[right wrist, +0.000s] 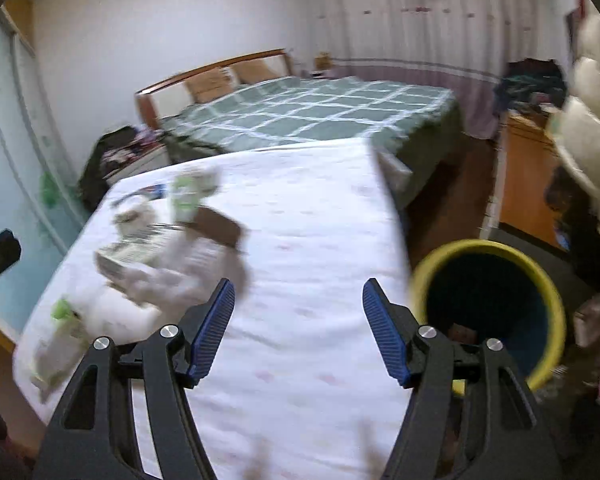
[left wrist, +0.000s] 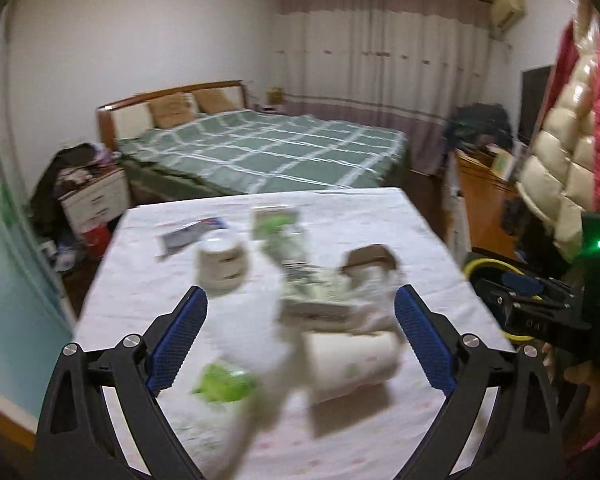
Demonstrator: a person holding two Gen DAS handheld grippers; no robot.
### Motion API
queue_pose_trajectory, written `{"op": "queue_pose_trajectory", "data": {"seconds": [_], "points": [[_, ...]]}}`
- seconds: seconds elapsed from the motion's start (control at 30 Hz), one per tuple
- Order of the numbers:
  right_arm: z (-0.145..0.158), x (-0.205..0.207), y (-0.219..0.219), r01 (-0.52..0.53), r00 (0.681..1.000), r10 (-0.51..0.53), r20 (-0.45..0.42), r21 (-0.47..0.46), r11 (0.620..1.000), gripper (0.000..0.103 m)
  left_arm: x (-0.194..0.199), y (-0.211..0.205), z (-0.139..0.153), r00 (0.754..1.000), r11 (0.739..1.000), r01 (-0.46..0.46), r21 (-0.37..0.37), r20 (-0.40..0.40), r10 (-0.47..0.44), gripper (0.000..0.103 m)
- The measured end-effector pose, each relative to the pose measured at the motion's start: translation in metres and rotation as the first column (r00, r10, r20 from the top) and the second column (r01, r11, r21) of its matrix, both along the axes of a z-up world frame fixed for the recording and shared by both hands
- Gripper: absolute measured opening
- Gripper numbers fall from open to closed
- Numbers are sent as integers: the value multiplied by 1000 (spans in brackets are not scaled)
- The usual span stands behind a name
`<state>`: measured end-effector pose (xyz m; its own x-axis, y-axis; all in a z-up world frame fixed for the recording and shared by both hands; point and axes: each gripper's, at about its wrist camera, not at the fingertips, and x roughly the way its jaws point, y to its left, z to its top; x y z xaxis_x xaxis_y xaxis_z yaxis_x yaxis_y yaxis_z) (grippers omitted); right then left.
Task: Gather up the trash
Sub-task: 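Grasp the brown plastic tray with the right tool and lift it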
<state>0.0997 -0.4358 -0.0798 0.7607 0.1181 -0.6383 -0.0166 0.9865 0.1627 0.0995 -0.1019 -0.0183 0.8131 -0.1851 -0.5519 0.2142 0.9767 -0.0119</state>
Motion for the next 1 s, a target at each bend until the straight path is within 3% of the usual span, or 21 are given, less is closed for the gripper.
{"op": "queue_pose_trajectory", "data": {"seconds": [0.2, 0.47, 0.67, 1.0], "points": [[5, 48, 40, -59, 998, 60, -19, 39, 997, 64, -6, 41, -6, 999, 999, -37, -22, 0, 37, 94], [-4, 118, 49, -28, 991, 46, -127, 135, 990, 64, -5, 36, -21, 999, 999, -31, -17, -30, 31, 94], [-26, 139, 49, -6, 980, 38, -198, 160, 987, 64, 2, 33, -28, 999, 999, -26, -24, -46, 25, 94], [-49, 152, 49, -17, 956, 108, -272, 315, 949, 62, 2, 24, -33, 998, 1000, -3, -24, -59, 1, 94]]}}
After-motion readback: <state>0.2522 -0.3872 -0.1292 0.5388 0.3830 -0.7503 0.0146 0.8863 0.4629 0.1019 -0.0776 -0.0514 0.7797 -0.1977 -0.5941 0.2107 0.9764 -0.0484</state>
